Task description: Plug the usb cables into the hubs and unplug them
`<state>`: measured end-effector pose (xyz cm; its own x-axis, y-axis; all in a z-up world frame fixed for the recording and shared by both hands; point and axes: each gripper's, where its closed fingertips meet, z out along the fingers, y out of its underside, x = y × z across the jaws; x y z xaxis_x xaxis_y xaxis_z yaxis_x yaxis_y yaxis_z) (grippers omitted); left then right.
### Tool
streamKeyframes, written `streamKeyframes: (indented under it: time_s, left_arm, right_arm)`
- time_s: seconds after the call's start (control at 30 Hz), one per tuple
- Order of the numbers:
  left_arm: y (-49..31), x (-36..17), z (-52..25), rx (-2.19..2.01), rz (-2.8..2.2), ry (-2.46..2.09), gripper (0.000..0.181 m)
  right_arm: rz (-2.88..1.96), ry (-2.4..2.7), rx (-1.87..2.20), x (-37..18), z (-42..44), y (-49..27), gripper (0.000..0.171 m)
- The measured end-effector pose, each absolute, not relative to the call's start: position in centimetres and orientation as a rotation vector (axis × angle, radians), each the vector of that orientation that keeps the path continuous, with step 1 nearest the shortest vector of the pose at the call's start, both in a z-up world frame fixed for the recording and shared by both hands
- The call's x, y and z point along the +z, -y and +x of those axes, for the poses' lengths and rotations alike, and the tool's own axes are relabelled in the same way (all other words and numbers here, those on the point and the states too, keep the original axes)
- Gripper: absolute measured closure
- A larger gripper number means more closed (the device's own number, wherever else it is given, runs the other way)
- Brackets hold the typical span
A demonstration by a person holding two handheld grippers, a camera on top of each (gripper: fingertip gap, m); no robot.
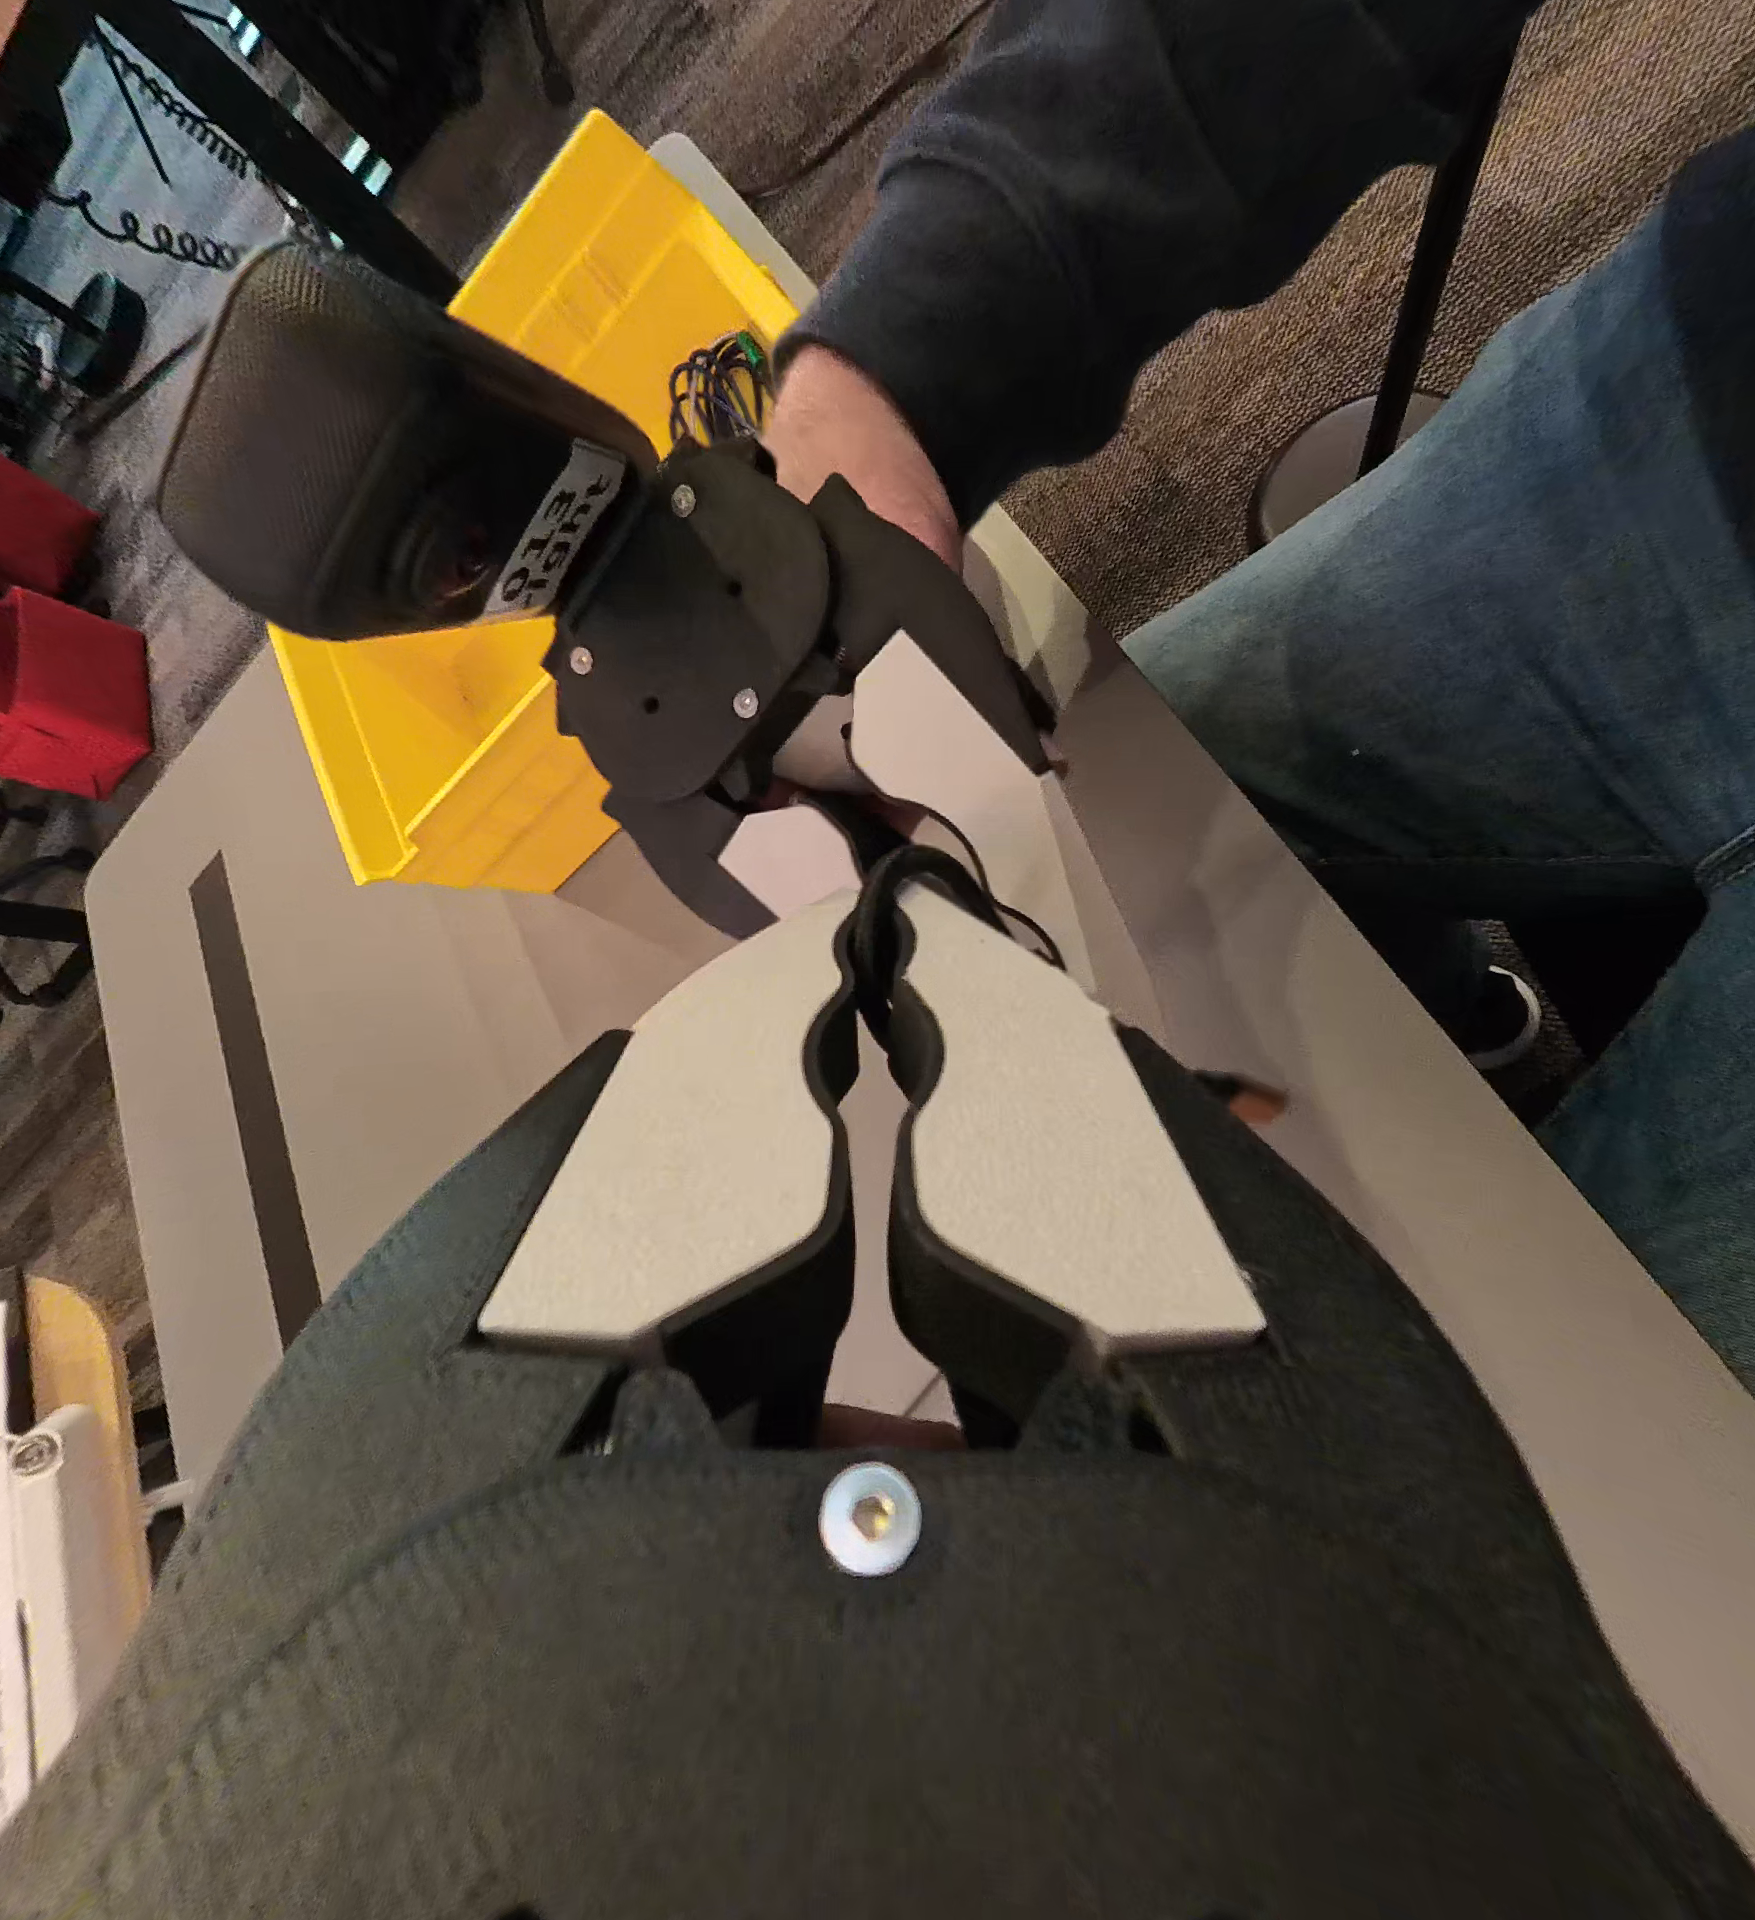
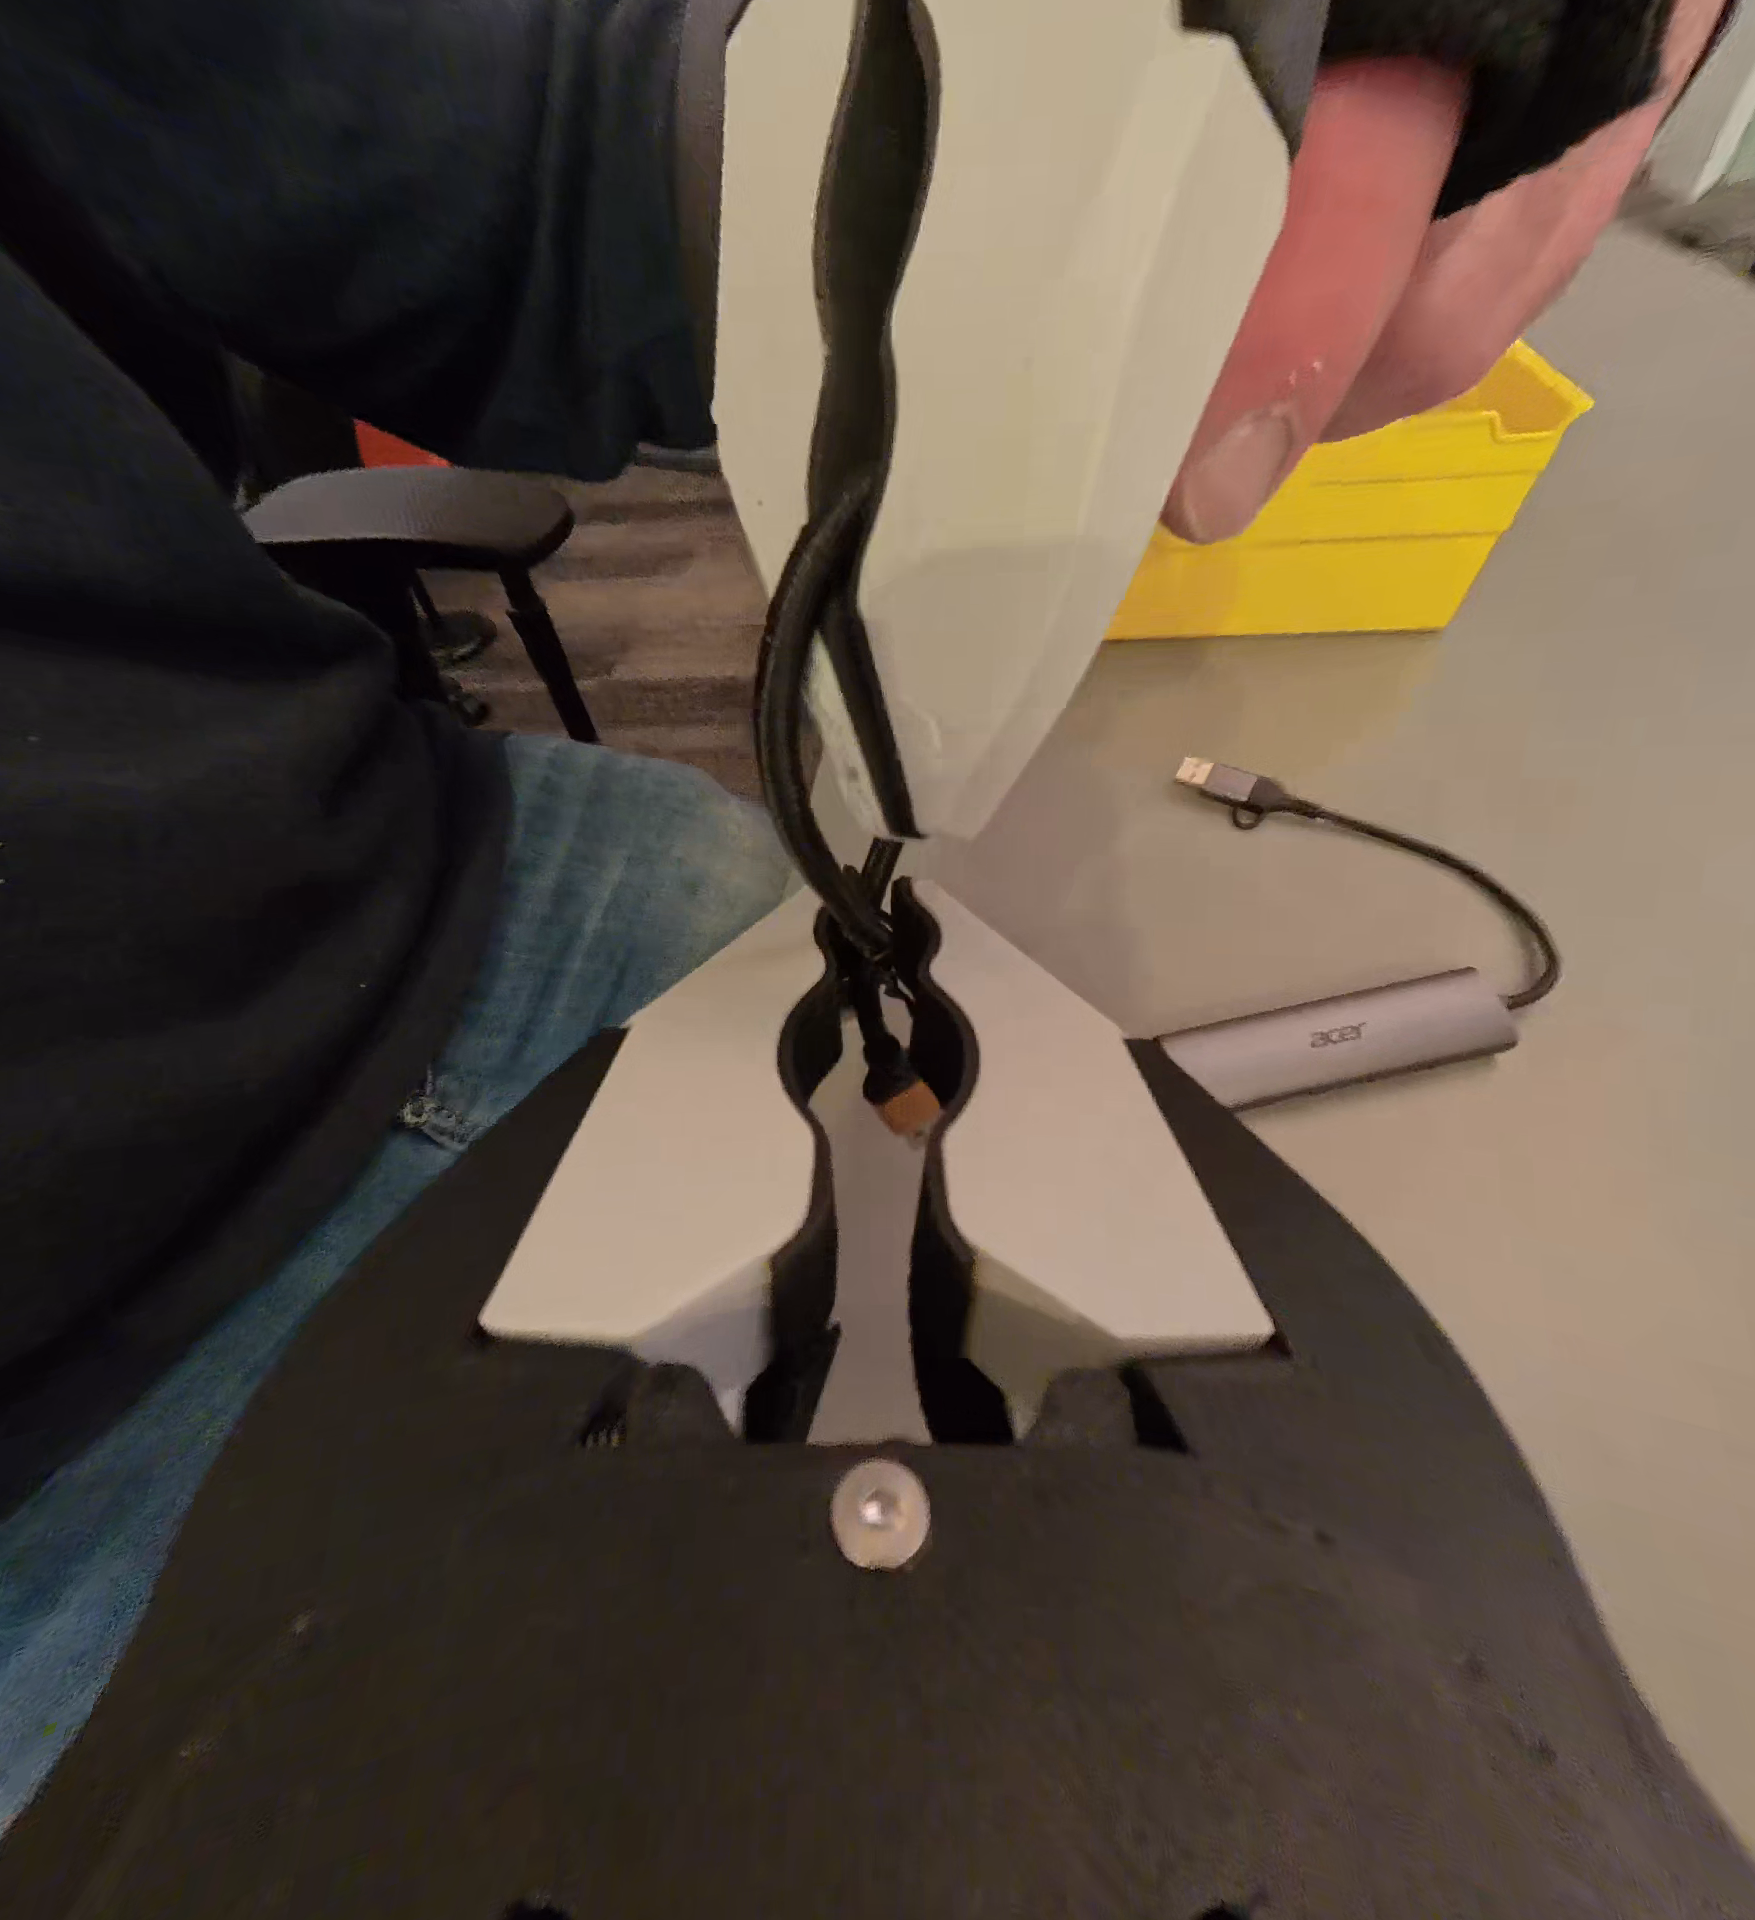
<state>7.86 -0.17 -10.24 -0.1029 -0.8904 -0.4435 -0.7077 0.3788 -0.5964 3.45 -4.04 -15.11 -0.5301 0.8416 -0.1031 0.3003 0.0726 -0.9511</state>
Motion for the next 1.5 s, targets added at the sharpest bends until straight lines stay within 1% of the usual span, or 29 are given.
streamKeyframes:
  time_s: [0.2, 0.23, 0.3, 0.33, 0.37, 0.43, 0.5, 0.53, 0.57, 0.63, 0.67, 0.73, 0.83, 0.9, 0.97, 1.07, 1.13, 1.17, 1.23, 1.37, 1.5]
  left_arm:
    - [-1.0, -9.3, 7.7, -0.289, -1.399, -1.795, 0.181]
    - [-1.3, -9.1, 7.5, -0.266, -1.419, -1.770, 0.167]
    - [-2.4, -8.5, 6.6, -0.214, -1.477, -1.683, 0.129]
    - [-2.7, -8.0, 6.2, -0.206, -1.501, -1.632, 0.113]
    - [-2.9, -7.5, 5.7, -0.195, -1.511, -1.587, 0.103]
    - [-3.3, -6.3, 4.7, -0.131, -1.496, -1.499, 0.092]
    - [-3.0, -5.4, 3.6, -0.104, -1.499, -1.435, 0.093]
    - [-2.8, -5.2, 3.0, -0.091, -1.506, -1.408, 0.098]
    - [-2.6, -5.1, 2.4, -0.076, -1.514, -1.383, 0.108]
    - [-2.5, -5.8, 0.7, -0.025, -1.563, -1.343, 0.120]
    - [-2.4, -6.5, -0.2, 0.007, -1.588, -1.332, 0.129]
    - [-2.2, -7.6, -1.6, 0.035, -1.636, -1.288, 0.141]
    - [-1.4, -9.1, -2.8, -0.006, -1.707, -1.216, 0.142]
    - [-1.1, -10.2, -4.0, 0.030, -1.758, -1.182, 0.140]
    - [-0.9, -11.5, -5.0, 0.073, -1.806, -1.166, 0.138]
    - [-0.3, -13.3, -6.2, 0.117, -1.869, -1.160, 0.136]
    - [0.1, -14.2, -6.7, 0.143, -1.902, -1.163, 0.134]
    - [0.3, -14.5, -7.1, 0.159, -1.917, -1.166, 0.133]
    - [0.6, -15.0, -7.6, 0.175, -1.943, -1.163, 0.130]
    - [0.9, -14.9, -8.4, 0.144, -1.972, -1.098, 0.129]
    - [0.7, -15.2, -9.3, 0.157, -2.007, -1.042, 0.128]
  right_arm:
    - [-1.106, 1.778, 1.492, -13.9, 3.7, 4.0, 0.170]
    - [-1.141, 1.762, 1.476, -13.8, 3.7, 3.7, 0.170]
    - [-1.223, 1.737, 1.398, -13.8, 4.0, 2.8, 0.170]
    - [-1.262, 1.717, 1.360, -13.7, 4.3, 2.3, 0.170]
    - [-1.296, 1.693, 1.313, -13.4, 4.7, 1.7, 0.170]
    - [-1.343, 1.628, 1.189, -12.0, 6.1, 0.1, 0.170]
    - [-1.354, 1.557, 1.069, -9.5, 8.4, -1.4, 0.170]
    - [-1.358, 1.528, 0.991, -8.2, 9.9, -2.3, 0.170]
    - [-1.353, 1.509, 0.896, -7.0, 11.6, -3.3, 0.170]
    - [-1.376, 1.481, 0.697, -5.1, 15.4, -5.1, 0.170]
    - [-1.400, 1.488, 0.569, -4.7, 17.4, -6.2, 0.170]
    - [-1.464, 1.529, 0.304, -5.0, 21.5, -8.3, 0.170]
    - [-1.592, 1.664, -0.075, -8.3, 27.3, -10.9, 0.170]
    - [-1.667, 1.754, -0.252, -11.2, 30.0, -12.2, 0.169]
    - [-1.701, 1.865, -0.355, -14.5, 31.4, -12.9, 0.169]
    - [-1.781, 1.968, -0.371, -19.5, 32.2, -13.5, 0.165]
    - [-1.841, 2.008, -0.352, -22.0, 32.6, -13.7, 0.145]
    - [-1.883, 2.027, -0.339, -22.9, 33.0, -13.7, 0.141]
    - [-1.933, 2.023, -0.289, -23.2, 33.3, -13.5, 0.136]
    - [-1.930, 1.921, -0.150, -20.5, 33.0, -13.4, 0.139]
    - [-1.933, 1.880, -0.181, -19.1, 33.9, -13.6, 0.144]
